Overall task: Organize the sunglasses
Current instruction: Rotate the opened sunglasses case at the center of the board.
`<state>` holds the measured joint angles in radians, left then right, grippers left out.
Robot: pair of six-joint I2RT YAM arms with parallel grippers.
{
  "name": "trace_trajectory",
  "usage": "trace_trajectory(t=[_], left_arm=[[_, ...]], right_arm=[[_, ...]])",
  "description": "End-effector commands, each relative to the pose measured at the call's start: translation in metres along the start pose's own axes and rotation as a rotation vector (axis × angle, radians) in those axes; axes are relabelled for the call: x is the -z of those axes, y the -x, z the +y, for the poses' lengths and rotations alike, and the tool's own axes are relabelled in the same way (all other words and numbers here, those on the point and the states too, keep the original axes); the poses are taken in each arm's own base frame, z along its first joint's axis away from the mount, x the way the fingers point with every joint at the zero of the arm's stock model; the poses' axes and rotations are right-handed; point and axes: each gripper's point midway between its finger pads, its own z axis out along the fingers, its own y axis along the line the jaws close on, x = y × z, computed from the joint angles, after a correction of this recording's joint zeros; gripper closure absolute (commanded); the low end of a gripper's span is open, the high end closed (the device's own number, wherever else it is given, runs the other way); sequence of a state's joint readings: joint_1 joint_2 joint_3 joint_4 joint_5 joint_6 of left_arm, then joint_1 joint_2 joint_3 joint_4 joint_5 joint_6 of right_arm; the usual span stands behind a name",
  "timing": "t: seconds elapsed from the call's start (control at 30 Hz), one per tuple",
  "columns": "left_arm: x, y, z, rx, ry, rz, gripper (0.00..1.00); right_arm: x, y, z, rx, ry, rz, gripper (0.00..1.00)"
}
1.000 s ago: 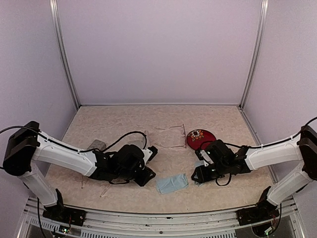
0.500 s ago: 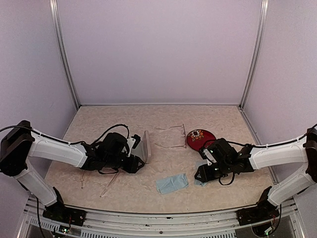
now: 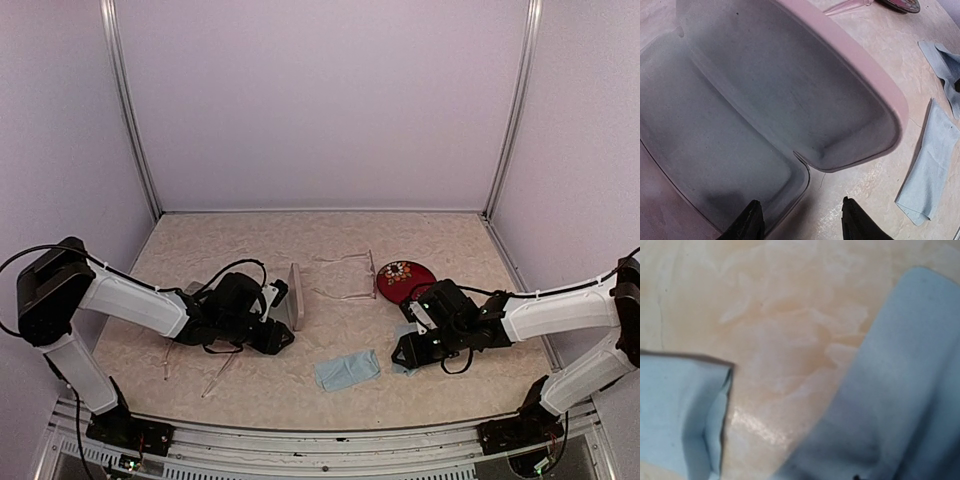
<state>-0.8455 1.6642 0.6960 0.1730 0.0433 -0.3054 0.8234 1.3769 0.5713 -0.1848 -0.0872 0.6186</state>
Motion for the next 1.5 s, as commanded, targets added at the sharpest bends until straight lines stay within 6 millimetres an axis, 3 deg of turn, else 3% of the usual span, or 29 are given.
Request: trace_trajectory(t=[0.0, 0.33, 0.57, 0.8, 1.03, 1.3, 1.47], left_arm=[[-0.002, 0.014, 0.0, -0.019, 0.006, -0.039, 0.48], [-0.009, -0.003, -0.01, -0.028, -0.034, 0.01, 0.47], [-0.011, -0.013, -0.04, -0.047, -0.086, 0.018, 0.47], [-0.028, 0.0, -0.071, -0.068, -0.133, 0.005, 0.47], [-0.046, 0.014, -0.086, -0.089, -0.139, -0.001, 0.47], [-0.038, 0.019, -0.086, -0.097, -0.125, -0.019, 0.47], [-0.024, 0.023, -0.09, -0.108, -0.12, -0.047, 0.46]], right_arm=[[0.001, 0.007, 0.003, -0.003, 0.022, -0.029, 0.55], [-0.001, 0.004, 0.001, -0.008, 0.019, -0.024, 0.55], [0.0, 0.005, 0.001, -0.008, 0.019, -0.027, 0.55], [-0.002, 0.005, 0.004, -0.007, 0.033, -0.023, 0.55], [0.003, 0.003, 0.003, -0.014, 0.038, -0.033, 0.55], [0.016, 0.015, 0.013, 0.035, 0.056, -0.094, 0.54], [0.02, 0.025, 0.03, 0.096, 0.064, -0.116, 0.54]])
